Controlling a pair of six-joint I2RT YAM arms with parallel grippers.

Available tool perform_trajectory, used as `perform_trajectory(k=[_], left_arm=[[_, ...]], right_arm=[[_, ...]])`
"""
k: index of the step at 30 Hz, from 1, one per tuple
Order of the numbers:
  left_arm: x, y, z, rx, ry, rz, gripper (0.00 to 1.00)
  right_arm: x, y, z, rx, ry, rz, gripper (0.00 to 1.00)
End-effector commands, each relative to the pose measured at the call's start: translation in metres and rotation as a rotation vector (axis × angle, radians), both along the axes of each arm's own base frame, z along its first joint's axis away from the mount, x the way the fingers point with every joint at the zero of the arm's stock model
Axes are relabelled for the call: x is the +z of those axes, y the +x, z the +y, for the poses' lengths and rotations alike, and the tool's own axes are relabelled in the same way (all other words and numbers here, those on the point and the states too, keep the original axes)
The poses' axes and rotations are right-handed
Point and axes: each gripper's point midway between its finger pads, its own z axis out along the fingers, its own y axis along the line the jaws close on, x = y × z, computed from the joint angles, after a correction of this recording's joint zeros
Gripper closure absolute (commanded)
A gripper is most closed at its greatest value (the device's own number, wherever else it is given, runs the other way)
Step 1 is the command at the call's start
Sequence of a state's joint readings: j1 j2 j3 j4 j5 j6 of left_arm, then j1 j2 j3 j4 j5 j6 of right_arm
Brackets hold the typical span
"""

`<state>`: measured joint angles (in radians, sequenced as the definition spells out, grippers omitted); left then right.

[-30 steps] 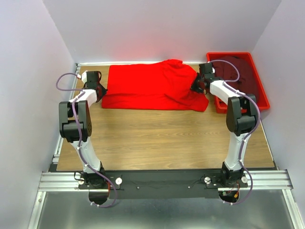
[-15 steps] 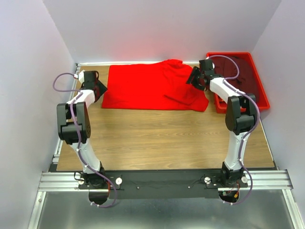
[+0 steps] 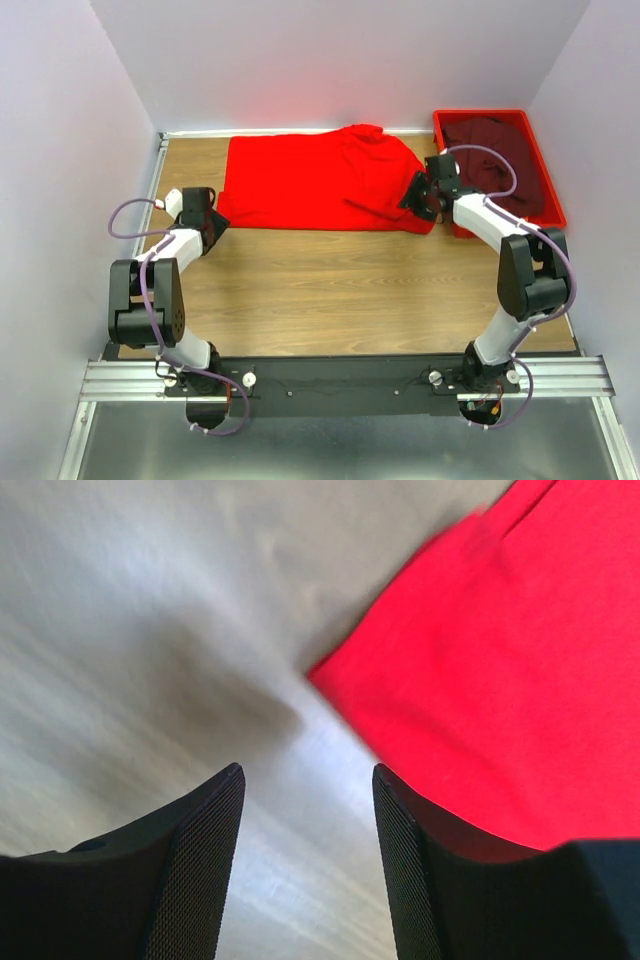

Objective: Fold and stack the t-shirts
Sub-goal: Fold the tshirt

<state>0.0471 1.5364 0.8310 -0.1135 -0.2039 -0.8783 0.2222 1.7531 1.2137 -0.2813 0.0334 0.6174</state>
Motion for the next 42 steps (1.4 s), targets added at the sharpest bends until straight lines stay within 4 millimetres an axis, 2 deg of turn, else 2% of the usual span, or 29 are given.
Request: perform_trajectory(k=[1, 3, 9, 10, 15, 19, 25, 29, 32, 38, 40, 42], left_arm=[[-0.006, 0.013, -0.015, 0.010, -0.066, -0.057, 0.39], [-0.007, 0.016, -0.016, 0.016, -0.075, -0.058, 0.39], [-0.001, 0.038, -0.011, 0.060, -0.070, -0.132, 0.40], [-0.006, 0.040, -0.011, 0.062, -0.067, -0.122, 0.42], [-0.006, 0.049, 0.001, 0.101, -0.022, -0.114, 0.52], [-0.013, 0.046, 0.004, 0.116, -0.005, -0.081, 0.57], [-0.021, 0.036, 0.004, 0.128, 0.017, -0.038, 0.57], [-0.034, 0.026, 0.007, 0.143, 0.036, 0.015, 0.57], [-0.041, 0.025, 0.007, 0.146, 0.036, 0.033, 0.57], [-0.038, 0.031, 0.011, 0.155, 0.053, 0.029, 0.58], [-0.038, 0.034, 0.010, 0.152, 0.056, 0.030, 0.60], [-0.037, 0.036, 0.012, 0.151, 0.062, 0.028, 0.67]], right_arm=[[-0.010, -0.024, -0.002, -0.038, 0.017, 0.022, 0.40], [-0.019, -0.032, -0.004, -0.042, 0.021, 0.043, 0.40], [-0.029, -0.038, -0.005, -0.051, 0.023, 0.062, 0.41], [-0.031, -0.037, -0.004, -0.048, 0.026, 0.066, 0.41], [-0.038, -0.038, -0.003, -0.050, 0.027, 0.081, 0.42], [-0.036, -0.038, -0.013, -0.087, -0.006, 0.065, 0.42], [-0.040, -0.039, -0.020, -0.114, -0.039, 0.066, 0.42], [-0.043, -0.036, -0.027, -0.138, -0.073, 0.065, 0.41], [-0.043, -0.033, -0.028, -0.141, -0.080, 0.060, 0.41], [-0.045, -0.030, -0.033, -0.154, -0.097, 0.058, 0.41], [-0.045, -0.028, -0.031, -0.152, -0.091, 0.059, 0.41], [-0.047, -0.026, -0.032, -0.156, -0.090, 0.058, 0.41]])
